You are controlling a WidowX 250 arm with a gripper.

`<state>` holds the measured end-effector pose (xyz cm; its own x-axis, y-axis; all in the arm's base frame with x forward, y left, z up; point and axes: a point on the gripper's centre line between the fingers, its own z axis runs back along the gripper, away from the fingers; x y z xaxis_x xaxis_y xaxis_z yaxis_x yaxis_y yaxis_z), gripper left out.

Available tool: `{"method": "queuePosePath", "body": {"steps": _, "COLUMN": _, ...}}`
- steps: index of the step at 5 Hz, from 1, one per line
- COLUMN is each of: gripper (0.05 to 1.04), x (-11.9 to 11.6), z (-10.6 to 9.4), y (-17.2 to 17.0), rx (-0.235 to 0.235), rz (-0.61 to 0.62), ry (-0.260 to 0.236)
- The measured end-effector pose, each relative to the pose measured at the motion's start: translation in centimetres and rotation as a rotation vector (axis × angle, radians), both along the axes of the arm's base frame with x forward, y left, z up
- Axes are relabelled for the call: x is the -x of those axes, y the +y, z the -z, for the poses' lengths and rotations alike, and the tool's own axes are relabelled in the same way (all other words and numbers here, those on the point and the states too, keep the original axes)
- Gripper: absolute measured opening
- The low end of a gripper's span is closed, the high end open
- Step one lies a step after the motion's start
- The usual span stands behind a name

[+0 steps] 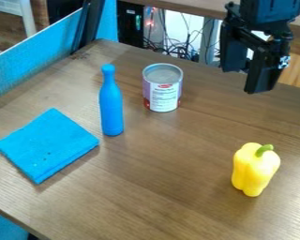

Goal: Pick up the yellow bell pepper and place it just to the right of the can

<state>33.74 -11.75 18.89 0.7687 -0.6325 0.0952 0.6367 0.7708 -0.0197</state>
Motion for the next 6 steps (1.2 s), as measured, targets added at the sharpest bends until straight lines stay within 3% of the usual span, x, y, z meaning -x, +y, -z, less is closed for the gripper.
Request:
{"method": "queuePosePath", "body": {"steps": 2, "gripper": 1.001, "x": -0.2, "z": 2.9, "y": -0.5, "rx": -0.028, "rz": 0.027, "ry": 0.072}}
{"method": "queuePosePath", "body": {"steps": 4, "gripper": 1.001, "x": 0.0, "z": 4.5, "y": -2.1, "rx": -0.039, "rz": 0.094, "ry": 0.097}}
{"method": "queuePosePath", "body": {"steps": 6, "gripper": 1.001, "x": 0.1, "z": 6.0, "y": -4.5, "rx": -0.104, "rz": 0.165, "ry": 0.136}}
